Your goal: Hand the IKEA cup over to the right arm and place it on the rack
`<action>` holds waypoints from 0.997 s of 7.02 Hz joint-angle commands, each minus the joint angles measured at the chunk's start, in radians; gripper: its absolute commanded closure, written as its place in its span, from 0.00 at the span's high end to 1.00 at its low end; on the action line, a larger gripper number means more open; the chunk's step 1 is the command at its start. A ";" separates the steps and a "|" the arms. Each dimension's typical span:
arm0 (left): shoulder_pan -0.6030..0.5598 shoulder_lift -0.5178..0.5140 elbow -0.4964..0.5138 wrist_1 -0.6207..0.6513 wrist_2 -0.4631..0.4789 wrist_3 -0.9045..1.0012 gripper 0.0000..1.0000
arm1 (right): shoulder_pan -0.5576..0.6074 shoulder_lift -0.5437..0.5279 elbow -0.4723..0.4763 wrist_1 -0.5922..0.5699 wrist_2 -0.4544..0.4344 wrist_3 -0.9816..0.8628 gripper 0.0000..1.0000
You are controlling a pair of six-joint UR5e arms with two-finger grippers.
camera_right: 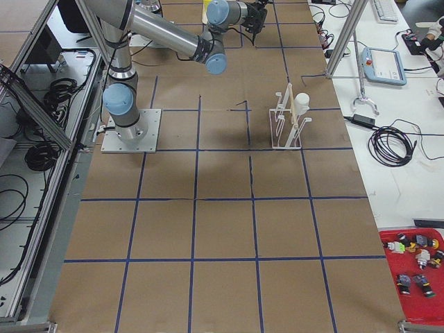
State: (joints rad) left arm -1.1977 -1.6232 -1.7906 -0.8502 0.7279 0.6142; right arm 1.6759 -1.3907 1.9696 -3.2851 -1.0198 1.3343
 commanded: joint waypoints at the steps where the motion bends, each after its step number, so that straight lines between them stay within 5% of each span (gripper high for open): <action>1: -0.022 -0.001 -0.142 0.237 -0.140 0.001 0.00 | 0.002 -0.001 0.043 -0.100 0.001 0.113 1.00; 3: -0.045 0.015 -0.257 0.380 -0.256 0.006 0.00 | 0.002 -0.002 0.132 -0.227 0.000 0.238 1.00; 5: -0.126 0.045 -0.276 0.382 -0.260 0.010 0.00 | 0.002 0.001 0.185 -0.345 -0.003 0.240 1.00; 7: -0.155 0.042 -0.276 0.381 -0.246 0.015 0.00 | 0.004 -0.002 0.189 -0.340 0.000 0.234 1.00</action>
State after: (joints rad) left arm -1.3312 -1.5825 -2.0646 -0.4691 0.4740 0.6273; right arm 1.6792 -1.3934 2.1539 -3.6210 -1.0223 1.5717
